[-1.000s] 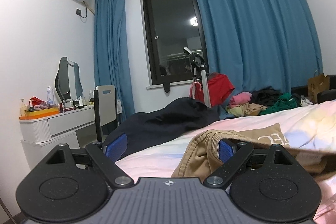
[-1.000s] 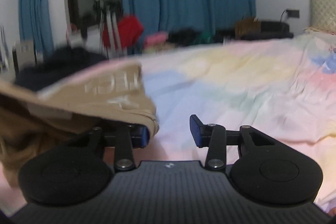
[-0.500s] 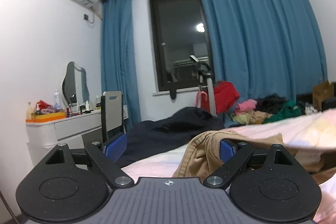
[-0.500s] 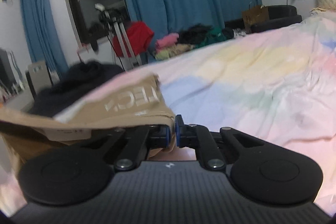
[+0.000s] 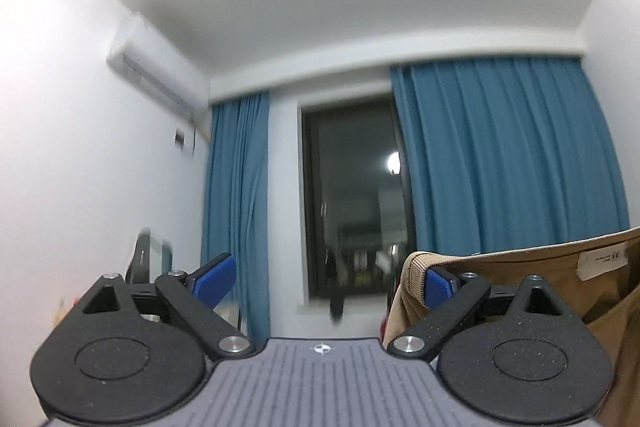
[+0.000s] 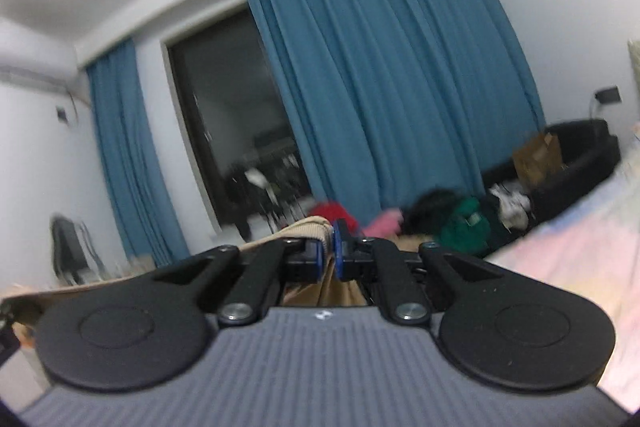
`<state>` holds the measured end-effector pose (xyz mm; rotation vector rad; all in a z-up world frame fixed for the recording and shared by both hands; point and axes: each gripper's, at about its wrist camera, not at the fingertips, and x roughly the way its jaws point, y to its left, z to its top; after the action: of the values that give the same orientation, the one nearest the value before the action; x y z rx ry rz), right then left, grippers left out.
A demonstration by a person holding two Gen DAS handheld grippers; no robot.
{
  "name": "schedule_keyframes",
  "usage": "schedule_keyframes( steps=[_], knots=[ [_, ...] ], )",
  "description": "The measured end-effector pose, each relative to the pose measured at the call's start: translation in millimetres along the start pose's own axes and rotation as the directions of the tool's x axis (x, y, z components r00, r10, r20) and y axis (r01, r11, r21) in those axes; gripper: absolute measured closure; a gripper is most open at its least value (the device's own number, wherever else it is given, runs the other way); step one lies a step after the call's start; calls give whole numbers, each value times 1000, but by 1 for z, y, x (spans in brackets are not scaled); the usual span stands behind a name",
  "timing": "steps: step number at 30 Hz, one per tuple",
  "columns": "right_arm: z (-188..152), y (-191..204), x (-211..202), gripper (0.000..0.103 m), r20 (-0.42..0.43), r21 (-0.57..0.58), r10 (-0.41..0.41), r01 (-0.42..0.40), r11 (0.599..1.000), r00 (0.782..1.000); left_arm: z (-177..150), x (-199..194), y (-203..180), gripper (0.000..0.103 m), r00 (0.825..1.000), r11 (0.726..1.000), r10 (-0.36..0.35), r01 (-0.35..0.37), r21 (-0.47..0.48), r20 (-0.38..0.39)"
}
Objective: Fold clothes
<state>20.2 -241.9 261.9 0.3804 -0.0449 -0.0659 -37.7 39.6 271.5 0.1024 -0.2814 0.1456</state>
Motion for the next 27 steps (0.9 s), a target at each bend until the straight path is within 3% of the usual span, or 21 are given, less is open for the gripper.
schedule_keyframes(
  steps=[4,8,13,16,20,22,27],
  knots=[
    [94,23,-25,94,46,7,51,-51,999,998,90,1,3,7,993,1000,-18,17,4,115],
    [170,40,-60,94,79,13,96,-97,995,992,163,-14,10,4,974,999,-35,32,16,225],
    [228,47,-102,94,119,24,146,-150,988,982,225,-25,21,2,971,993,-112,118,-14,211],
    [234,41,-110,94,106,31,153,-157,987,983,234,-25,24,1,976,986,-158,165,-31,150],
    [215,25,-94,94,60,25,120,-122,992,991,211,-10,13,1,975,974,-218,220,-43,52],
    [198,16,-76,94,28,21,95,-96,995,995,187,8,1,1,973,972,-232,232,-48,-1],
    [146,-9,1,94,-66,20,22,-21,1000,998,107,99,-28,1,959,970,-240,229,-84,-148]
  ],
)
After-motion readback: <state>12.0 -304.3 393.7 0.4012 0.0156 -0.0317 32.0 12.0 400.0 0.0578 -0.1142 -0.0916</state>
